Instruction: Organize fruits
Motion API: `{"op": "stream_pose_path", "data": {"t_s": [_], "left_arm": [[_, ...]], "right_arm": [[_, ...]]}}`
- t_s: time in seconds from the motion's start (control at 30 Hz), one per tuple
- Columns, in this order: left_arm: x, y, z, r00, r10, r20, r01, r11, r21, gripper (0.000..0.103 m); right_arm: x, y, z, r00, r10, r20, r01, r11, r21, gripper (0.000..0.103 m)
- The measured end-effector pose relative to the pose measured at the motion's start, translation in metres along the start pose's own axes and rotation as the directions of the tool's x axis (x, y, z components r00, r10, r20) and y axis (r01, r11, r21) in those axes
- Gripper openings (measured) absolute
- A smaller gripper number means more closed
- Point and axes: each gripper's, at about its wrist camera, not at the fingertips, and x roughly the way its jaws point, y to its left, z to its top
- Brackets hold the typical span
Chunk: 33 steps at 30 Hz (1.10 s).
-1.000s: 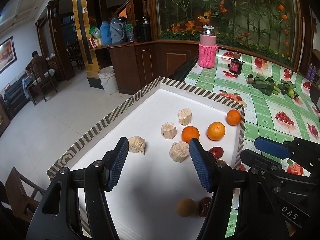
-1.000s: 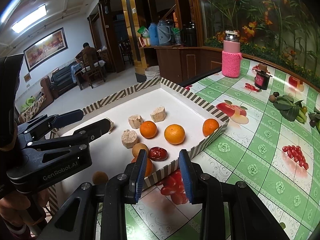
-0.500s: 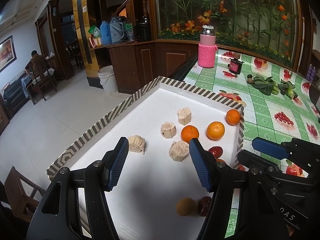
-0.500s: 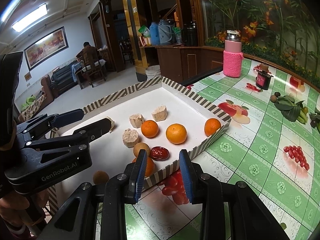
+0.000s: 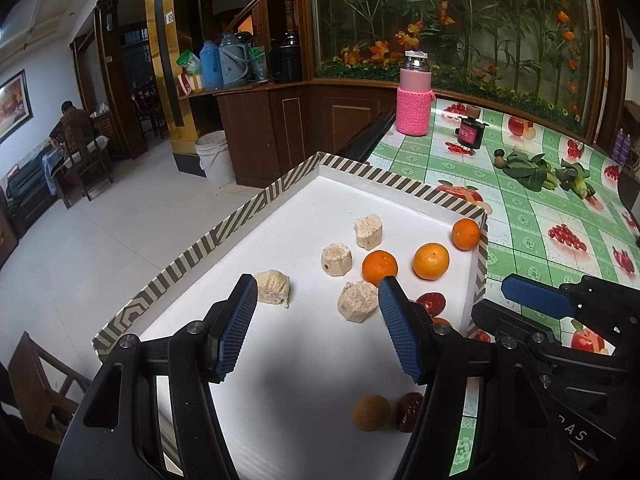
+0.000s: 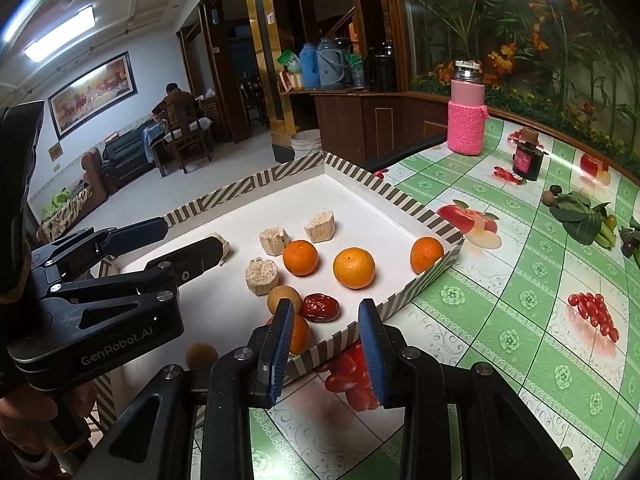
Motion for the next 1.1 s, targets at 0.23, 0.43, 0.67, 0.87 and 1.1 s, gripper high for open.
{"op": "stream_pose_path", "data": {"t_s": [0.23,0.43,0.67,0.87,1.1], "left_arm": [[0.000,0.000,0.000,1.000,-0.001,0.000,0.001,1.000,0.000,0.064],[0.000,0.000,0.000,1.000,0.000,-0.002,0.000,1.000,0.001,0.064],[-0.001,0.001,0.002,1.000,0.001,-0.004,-0.001,1.000,0.000,0.064],[-0.005,-0.003,0.004,1.000,0.017,0.026,-0.018,0.999,0.027,0.064],[-0.013,-0.025,0.013,0.999,-0.039,0.018,0.038,0.998,0.044,0.064]], "right_arm": [[0.002,0.001,0.000,1.000,0.001,-0.004,-0.001,1.000,0.000,0.032],[0.003,0.001,0.000,1.000,0.002,-0.006,-0.002,1.000,-0.001,0.032],[0.005,0.002,-0.001,1.000,0.004,-0.009,-0.004,1.000,-0.006,0.032],[0.009,0.001,0.000,1.000,0.009,-0.015,-0.009,1.000,-0.005,0.032],[-0.011,-0.027,-0.005,0.999,-0.054,-0.007,0.054,0.997,0.048,0.032]]}}
